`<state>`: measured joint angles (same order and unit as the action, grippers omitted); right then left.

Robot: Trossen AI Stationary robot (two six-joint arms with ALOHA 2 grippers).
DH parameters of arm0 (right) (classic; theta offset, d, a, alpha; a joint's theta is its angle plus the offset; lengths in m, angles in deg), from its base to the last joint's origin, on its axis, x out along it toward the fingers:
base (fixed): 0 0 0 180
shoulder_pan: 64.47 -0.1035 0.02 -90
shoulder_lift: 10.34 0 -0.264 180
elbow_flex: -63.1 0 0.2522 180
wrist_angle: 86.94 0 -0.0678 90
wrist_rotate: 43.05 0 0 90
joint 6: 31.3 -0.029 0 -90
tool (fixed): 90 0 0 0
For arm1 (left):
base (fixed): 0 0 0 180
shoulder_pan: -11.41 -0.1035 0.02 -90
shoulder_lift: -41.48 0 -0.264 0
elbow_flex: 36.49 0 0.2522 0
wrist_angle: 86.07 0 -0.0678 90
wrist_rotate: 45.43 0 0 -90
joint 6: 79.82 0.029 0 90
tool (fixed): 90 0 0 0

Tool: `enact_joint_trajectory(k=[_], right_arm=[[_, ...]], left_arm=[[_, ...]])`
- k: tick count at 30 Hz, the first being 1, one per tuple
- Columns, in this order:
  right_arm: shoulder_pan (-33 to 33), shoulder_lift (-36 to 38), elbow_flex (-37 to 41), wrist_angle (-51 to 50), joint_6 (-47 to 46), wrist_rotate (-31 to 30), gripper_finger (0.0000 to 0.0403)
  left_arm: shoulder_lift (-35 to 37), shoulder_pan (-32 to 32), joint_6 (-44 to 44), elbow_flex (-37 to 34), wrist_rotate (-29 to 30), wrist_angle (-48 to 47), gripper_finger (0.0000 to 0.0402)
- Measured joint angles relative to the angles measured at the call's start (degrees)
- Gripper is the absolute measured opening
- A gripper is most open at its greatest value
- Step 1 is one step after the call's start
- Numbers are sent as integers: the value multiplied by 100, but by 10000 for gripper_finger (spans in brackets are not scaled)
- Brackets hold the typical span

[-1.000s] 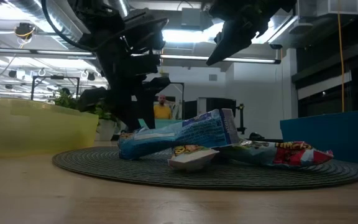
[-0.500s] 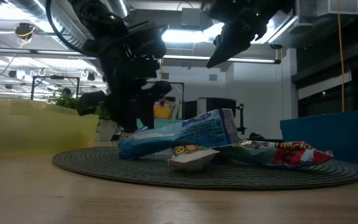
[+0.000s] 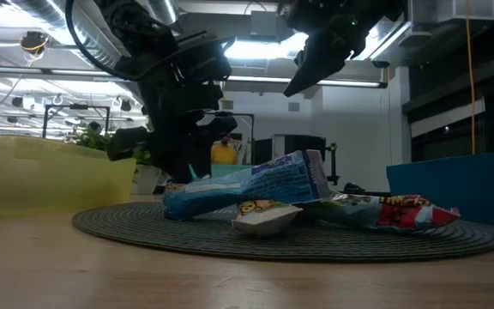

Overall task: Pick and place Granola Bars by type
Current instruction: Put the blue granola bar into the green bin

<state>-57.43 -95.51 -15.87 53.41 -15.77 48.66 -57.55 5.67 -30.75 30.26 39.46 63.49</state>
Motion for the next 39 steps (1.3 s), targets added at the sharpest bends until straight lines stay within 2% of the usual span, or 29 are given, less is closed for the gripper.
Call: enact_joint_trajectory(k=[8,20,28,31,39], right_arm=[[-1,0,0,74,-4,-2,26],[-1,0,0,151,-8,-4,26],[-1,2,0,148,-8,-6,26],[-1,2,0,146,-7,-7,26],[-1,2,0,147,-8,-7,26]], left_arm=[[0,0,-206,-2,0,-10,43],[161,0,-550,-24,27,-290,20],[837,0,-589,228,423,-796,19],[1161,-2,-821,409,466,-914,19],[2159,-1,-1453,922,1160,-1516,19]])
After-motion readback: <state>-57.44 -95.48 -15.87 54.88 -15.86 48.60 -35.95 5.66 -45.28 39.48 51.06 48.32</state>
